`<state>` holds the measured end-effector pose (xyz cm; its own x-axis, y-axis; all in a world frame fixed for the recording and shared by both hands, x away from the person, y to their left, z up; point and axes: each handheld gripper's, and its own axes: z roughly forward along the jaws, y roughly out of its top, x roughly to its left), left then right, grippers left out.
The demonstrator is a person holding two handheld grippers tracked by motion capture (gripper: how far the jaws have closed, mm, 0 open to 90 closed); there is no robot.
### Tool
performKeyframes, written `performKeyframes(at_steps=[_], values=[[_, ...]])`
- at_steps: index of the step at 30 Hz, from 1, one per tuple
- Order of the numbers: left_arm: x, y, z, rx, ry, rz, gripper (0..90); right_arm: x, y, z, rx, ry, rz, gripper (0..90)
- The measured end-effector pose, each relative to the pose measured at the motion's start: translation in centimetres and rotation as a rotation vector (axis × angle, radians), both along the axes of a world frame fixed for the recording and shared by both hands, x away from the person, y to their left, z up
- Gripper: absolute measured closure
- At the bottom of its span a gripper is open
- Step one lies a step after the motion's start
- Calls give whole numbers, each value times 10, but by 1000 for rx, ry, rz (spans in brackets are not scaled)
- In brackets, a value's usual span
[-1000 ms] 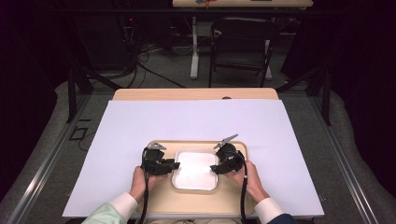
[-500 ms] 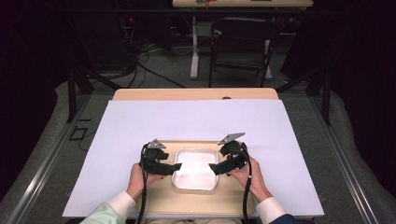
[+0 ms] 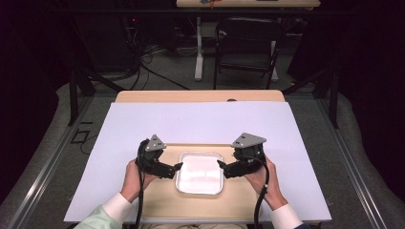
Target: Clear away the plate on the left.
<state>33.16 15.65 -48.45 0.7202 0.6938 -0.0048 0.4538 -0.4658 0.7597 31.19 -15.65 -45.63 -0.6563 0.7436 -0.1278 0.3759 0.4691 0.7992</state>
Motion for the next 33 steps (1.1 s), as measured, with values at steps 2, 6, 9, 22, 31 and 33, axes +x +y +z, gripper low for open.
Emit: performKeyframes(at_steps=[2,6,9,22,31,33], values=[[-4,4,6,12,-26,0,0,-7,-6,6,8,-38,-6,0],[-13,17,15,5,-58,8,0,-21,-21,17,29,-91,-17,0],[-17,29,19,4,-72,23,0,-30,-34,23,42,-113,-35,0],[-34,97,11,18,-50,140,1,-62,-94,15,40,-153,-207,0],[-54,134,-11,-13,-26,221,1,-76,-133,-18,133,-55,-321,0],[-57,138,-16,-24,-9,244,1,-78,-136,-24,136,-32,-343,0]])
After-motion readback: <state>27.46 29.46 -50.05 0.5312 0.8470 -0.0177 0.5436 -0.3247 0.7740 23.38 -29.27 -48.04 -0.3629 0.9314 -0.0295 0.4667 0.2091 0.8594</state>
